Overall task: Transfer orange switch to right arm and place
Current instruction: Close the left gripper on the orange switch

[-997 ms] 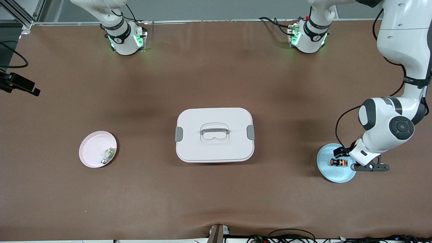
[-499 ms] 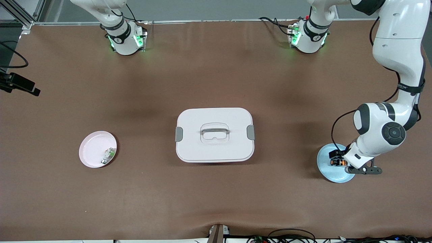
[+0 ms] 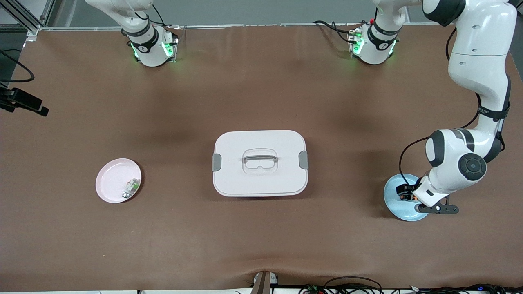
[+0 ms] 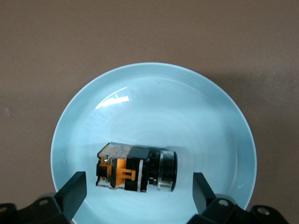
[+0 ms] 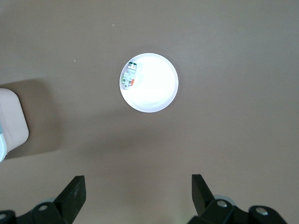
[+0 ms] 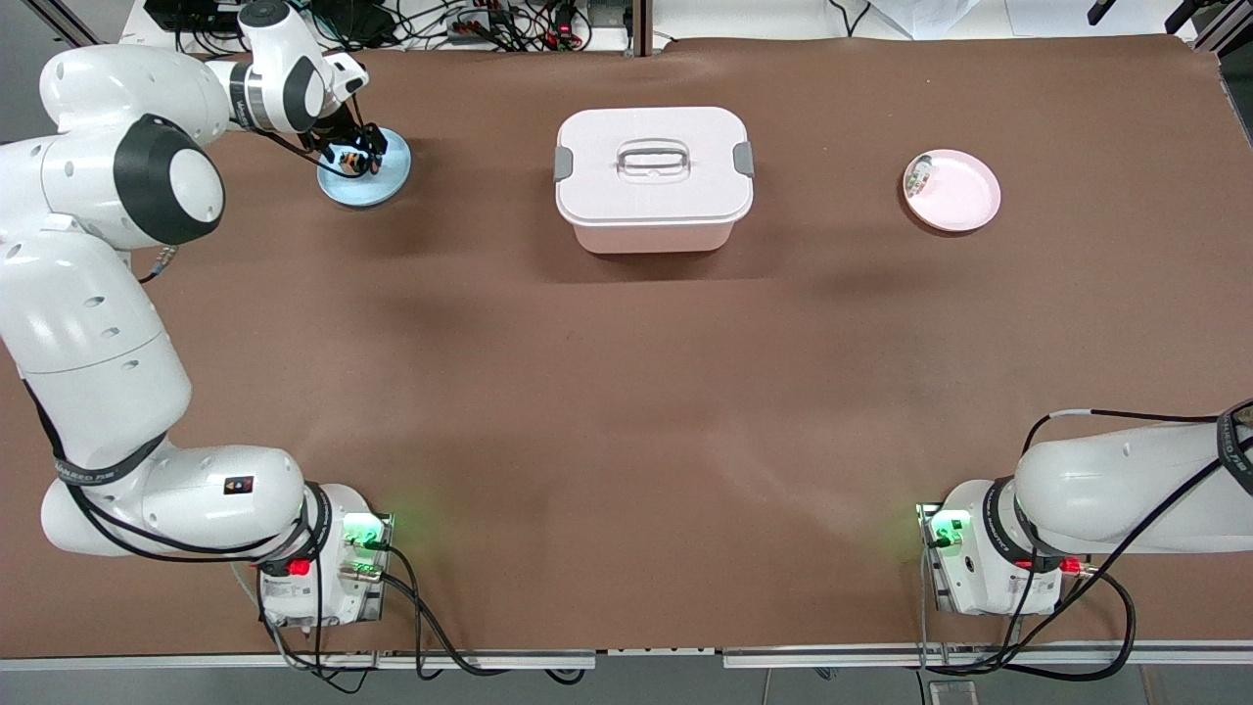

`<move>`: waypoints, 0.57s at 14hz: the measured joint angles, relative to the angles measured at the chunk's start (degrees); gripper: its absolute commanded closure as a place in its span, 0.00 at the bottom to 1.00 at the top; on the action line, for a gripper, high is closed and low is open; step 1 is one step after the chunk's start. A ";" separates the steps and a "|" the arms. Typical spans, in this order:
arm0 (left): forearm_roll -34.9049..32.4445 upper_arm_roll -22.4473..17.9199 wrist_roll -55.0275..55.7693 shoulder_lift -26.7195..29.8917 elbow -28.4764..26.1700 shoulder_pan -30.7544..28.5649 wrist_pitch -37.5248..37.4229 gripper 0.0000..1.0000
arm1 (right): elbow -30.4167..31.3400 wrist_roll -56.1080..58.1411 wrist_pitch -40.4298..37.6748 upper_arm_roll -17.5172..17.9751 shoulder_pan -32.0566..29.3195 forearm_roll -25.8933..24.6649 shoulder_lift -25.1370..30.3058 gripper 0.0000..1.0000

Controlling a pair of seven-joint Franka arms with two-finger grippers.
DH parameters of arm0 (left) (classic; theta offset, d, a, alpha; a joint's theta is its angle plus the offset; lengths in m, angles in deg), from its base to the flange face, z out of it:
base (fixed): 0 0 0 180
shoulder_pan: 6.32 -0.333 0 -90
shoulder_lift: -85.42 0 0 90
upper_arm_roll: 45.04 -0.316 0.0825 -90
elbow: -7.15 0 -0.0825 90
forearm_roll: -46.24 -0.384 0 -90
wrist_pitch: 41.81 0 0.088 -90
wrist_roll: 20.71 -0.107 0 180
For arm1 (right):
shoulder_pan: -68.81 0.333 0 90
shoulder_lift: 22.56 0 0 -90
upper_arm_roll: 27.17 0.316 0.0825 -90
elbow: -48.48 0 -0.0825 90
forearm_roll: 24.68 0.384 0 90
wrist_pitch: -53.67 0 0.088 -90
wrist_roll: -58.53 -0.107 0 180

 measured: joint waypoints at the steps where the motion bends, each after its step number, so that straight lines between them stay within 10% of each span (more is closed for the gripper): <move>1: 0.00 0.00 -0.01 -0.34 0.44 0.00 0.00 0.00 | 0.00 0.00 0.00 0.00 0.00 0.00 0.00 0.00; 8: 0.00 -0.01 -1.74 -2.04 1.02 -0.04 0.00 0.20 | 0.00 0.00 0.00 0.00 0.00 0.00 -0.01 0.00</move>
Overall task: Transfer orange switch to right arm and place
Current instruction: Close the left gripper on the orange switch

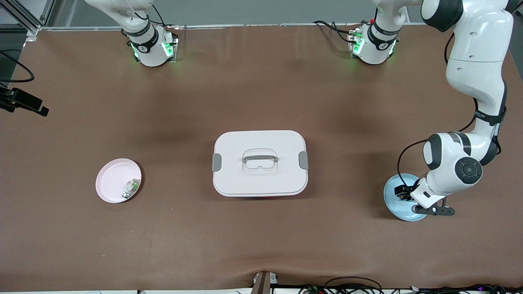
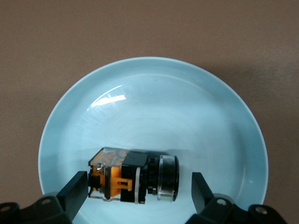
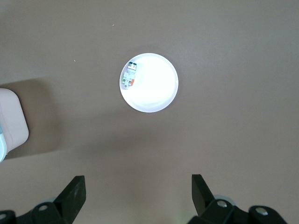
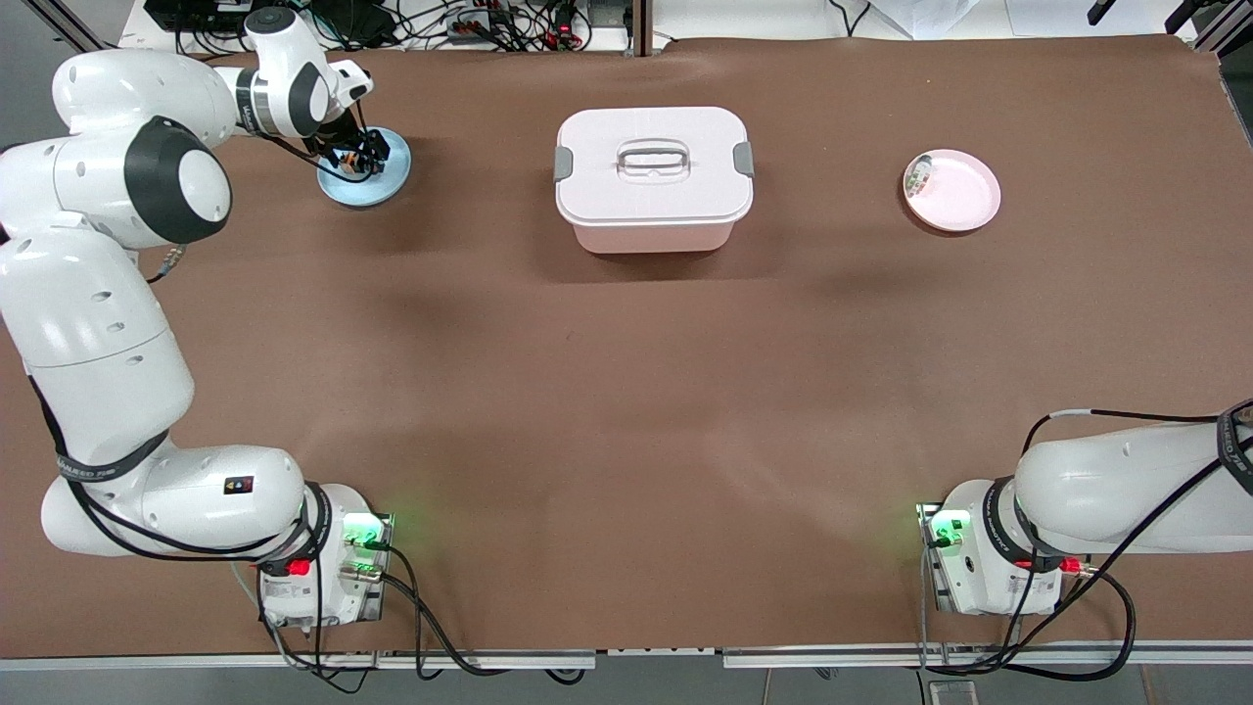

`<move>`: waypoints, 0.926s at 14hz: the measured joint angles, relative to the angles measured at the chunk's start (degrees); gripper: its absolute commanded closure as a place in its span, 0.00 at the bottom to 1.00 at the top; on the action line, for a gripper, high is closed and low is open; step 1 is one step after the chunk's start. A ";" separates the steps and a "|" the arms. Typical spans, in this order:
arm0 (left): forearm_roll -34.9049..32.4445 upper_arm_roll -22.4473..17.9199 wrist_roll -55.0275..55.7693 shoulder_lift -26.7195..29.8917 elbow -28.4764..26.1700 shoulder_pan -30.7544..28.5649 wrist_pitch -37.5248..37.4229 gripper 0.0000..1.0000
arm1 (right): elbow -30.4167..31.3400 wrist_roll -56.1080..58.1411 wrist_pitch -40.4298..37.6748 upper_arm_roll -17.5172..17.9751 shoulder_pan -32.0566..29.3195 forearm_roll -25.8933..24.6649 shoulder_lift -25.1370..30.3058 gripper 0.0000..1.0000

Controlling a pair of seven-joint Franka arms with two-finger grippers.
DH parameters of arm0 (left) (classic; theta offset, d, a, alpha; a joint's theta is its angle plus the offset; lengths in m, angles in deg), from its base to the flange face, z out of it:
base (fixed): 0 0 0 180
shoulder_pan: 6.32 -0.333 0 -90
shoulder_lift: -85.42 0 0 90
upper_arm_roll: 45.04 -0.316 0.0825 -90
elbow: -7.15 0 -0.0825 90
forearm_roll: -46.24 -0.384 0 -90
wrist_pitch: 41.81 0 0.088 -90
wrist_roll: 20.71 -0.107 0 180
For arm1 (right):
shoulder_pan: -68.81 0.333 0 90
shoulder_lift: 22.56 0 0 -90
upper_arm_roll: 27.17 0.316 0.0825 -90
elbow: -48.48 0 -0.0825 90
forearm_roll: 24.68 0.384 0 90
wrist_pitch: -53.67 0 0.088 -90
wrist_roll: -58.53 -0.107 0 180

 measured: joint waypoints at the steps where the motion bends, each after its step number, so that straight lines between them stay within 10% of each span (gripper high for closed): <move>1: 0.00 0.00 -0.01 -0.13 0.02 0.00 0.00 0.25 | 0.00 0.00 0.00 0.00 0.00 0.00 0.00 0.00; 7: 0.00 0.00 -0.16 -0.43 0.05 0.00 0.62 0.86 | 0.00 0.00 0.00 0.00 0.00 0.00 -0.01 0.00; 13: 0.00 0.50 -0.16 -0.20 2.22 0.02 0.69 0.94 | -0.02 0.00 0.00 0.00 0.00 0.00 -0.01 0.00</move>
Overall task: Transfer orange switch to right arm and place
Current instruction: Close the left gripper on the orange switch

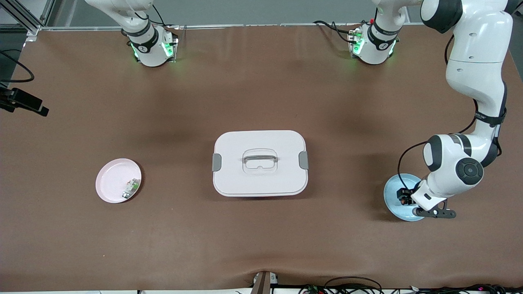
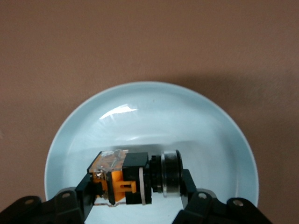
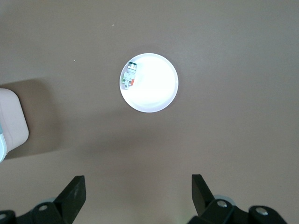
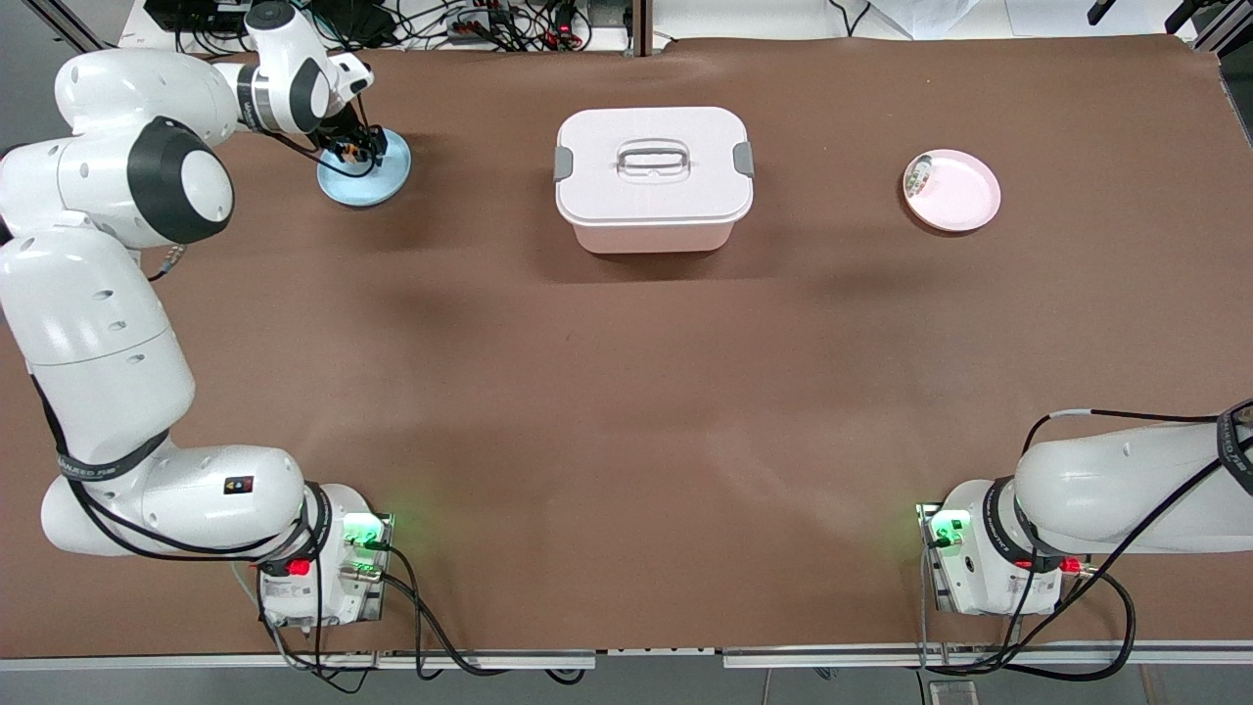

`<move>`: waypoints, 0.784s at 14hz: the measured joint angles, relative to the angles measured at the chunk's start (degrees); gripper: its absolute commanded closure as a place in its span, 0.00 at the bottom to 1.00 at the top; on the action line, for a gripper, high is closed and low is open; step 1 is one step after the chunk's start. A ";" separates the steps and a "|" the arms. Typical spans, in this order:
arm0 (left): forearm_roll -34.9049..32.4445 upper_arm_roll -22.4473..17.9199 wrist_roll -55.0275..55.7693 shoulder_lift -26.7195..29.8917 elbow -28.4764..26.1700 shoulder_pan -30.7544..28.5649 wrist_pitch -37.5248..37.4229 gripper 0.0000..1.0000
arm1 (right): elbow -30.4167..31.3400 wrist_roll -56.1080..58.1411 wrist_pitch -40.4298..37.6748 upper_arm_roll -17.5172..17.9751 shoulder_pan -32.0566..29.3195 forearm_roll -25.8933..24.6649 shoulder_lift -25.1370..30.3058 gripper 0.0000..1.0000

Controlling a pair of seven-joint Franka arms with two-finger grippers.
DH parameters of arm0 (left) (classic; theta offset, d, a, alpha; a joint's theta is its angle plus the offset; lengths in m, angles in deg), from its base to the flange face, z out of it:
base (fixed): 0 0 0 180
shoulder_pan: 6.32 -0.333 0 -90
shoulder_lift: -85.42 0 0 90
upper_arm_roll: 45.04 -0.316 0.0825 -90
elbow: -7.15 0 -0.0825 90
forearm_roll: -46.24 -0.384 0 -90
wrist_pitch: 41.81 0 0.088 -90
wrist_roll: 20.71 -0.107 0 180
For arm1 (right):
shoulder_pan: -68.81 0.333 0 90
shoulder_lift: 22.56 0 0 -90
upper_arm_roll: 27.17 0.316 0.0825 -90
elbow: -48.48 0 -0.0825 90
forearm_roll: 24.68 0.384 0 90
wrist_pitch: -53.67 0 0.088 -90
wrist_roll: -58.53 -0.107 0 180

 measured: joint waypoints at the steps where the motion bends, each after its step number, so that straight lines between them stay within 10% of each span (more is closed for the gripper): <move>1: 0.03 0.51 0.01 0.35 0.49 0.01 -0.55 0.94 | 0.00 0.00 0.00 0.00 0.00 0.00 0.00 0.00; 11: 4.12 4.46 1.30 5.72 1.32 0.36 -8.31 0.94 | -0.01 0.00 0.00 -0.02 0.00 0.00 -0.02 0.00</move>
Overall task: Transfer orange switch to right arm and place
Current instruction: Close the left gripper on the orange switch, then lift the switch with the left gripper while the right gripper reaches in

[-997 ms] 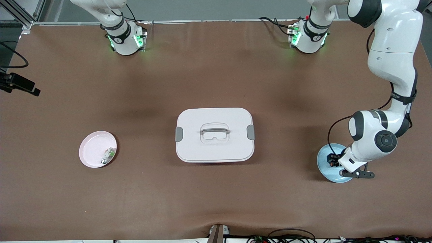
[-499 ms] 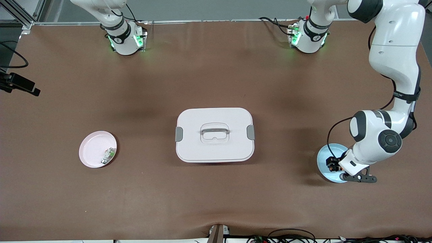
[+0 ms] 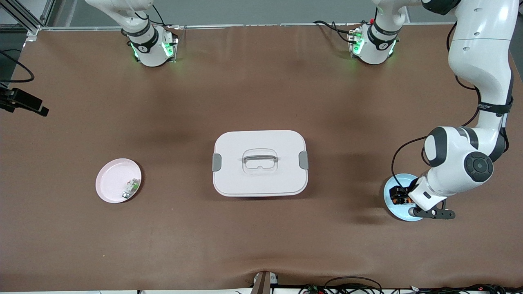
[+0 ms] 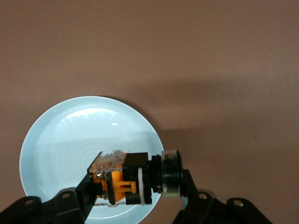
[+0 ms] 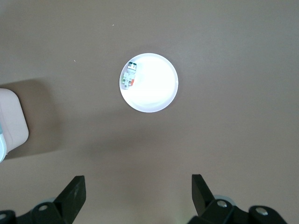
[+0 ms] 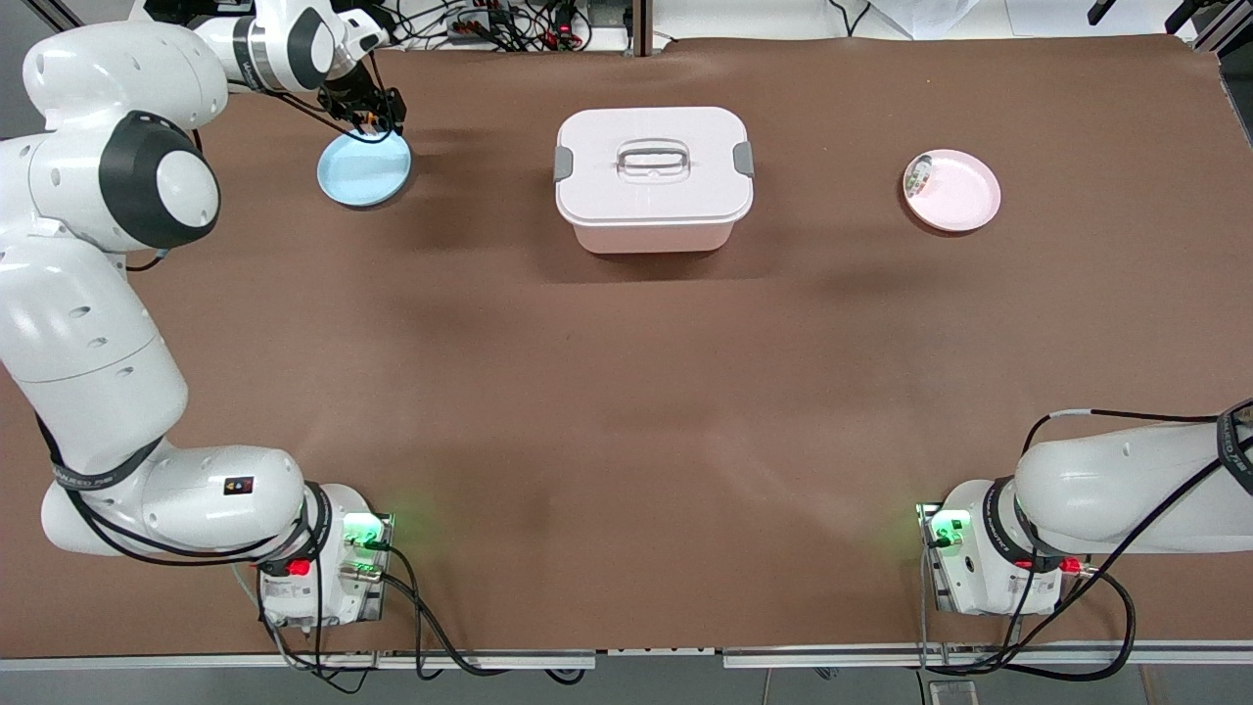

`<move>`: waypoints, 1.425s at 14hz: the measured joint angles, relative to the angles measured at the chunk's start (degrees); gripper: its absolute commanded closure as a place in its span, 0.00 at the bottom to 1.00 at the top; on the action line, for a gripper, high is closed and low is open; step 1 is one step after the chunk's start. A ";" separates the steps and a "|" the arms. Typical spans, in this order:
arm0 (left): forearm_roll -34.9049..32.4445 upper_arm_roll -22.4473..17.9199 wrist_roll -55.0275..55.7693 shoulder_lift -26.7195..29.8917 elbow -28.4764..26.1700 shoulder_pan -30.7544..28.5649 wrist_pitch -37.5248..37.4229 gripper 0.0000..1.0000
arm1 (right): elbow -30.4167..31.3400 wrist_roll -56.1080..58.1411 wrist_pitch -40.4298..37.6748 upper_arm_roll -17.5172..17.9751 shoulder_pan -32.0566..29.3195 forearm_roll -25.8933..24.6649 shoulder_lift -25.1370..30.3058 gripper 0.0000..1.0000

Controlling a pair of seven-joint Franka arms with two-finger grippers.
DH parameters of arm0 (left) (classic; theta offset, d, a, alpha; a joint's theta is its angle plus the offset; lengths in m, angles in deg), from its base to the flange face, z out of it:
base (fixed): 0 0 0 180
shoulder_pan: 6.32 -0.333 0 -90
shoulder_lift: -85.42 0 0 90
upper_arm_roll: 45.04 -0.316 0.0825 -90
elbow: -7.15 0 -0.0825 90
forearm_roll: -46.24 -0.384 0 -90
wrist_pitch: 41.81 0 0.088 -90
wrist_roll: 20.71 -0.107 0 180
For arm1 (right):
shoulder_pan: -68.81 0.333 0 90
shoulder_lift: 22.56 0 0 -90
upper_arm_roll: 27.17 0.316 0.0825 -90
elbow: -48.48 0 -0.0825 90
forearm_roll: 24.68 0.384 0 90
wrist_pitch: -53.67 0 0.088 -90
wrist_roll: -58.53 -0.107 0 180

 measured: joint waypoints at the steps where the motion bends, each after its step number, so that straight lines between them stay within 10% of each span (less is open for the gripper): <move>1: 0.00 0.03 0.39 0.17 0.00 0.00 -0.26 0.94 | 0.00 0.00 0.00 0.01 0.00 0.00 0.00 0.00; 20: 0.01 4.68 12.86 3.16 0.01 2.23 -4.04 1.00 | 2.84 -11.72 -0.99 0.80 9.24 7.46 -2.20 0.00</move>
